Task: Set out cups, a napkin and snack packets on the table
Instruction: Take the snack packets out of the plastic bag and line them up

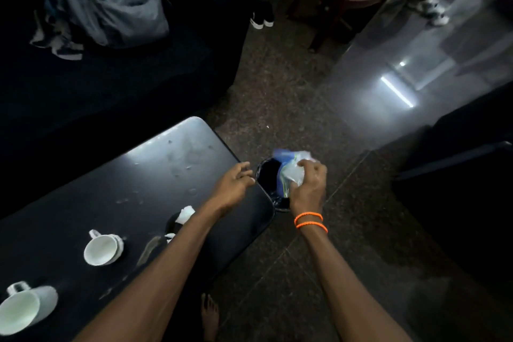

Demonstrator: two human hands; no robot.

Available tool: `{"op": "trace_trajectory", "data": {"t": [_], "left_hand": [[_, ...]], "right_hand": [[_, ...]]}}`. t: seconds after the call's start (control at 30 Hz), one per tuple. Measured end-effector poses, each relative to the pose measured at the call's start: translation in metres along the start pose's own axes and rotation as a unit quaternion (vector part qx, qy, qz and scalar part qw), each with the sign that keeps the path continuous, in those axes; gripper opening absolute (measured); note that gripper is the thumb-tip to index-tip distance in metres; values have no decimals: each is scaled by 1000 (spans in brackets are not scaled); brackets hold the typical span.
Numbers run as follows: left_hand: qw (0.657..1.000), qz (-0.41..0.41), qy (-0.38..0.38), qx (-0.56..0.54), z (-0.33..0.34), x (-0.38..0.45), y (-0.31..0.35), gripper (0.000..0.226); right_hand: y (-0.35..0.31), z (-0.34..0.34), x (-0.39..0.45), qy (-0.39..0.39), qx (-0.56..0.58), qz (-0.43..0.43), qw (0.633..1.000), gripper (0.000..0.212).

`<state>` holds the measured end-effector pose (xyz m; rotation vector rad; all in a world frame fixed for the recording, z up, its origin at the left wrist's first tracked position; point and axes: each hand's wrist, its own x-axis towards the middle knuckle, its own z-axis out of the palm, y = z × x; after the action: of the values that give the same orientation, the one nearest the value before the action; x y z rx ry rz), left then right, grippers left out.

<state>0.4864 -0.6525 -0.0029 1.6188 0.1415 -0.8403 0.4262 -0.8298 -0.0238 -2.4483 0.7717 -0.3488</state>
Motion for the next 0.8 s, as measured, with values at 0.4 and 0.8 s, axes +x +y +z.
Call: {"op": "trace_trajectory", "data": {"t": [0.4,0.8], "left_hand": [[998,-10,48,-33,-49,-12,-65,27],[961,47,182,-201,-189,-94,-61,29]], "right_hand": [[26,27,21,-176,-127,38,975,70],[-168,128,-61,-192,6,-156,969,55]]}}
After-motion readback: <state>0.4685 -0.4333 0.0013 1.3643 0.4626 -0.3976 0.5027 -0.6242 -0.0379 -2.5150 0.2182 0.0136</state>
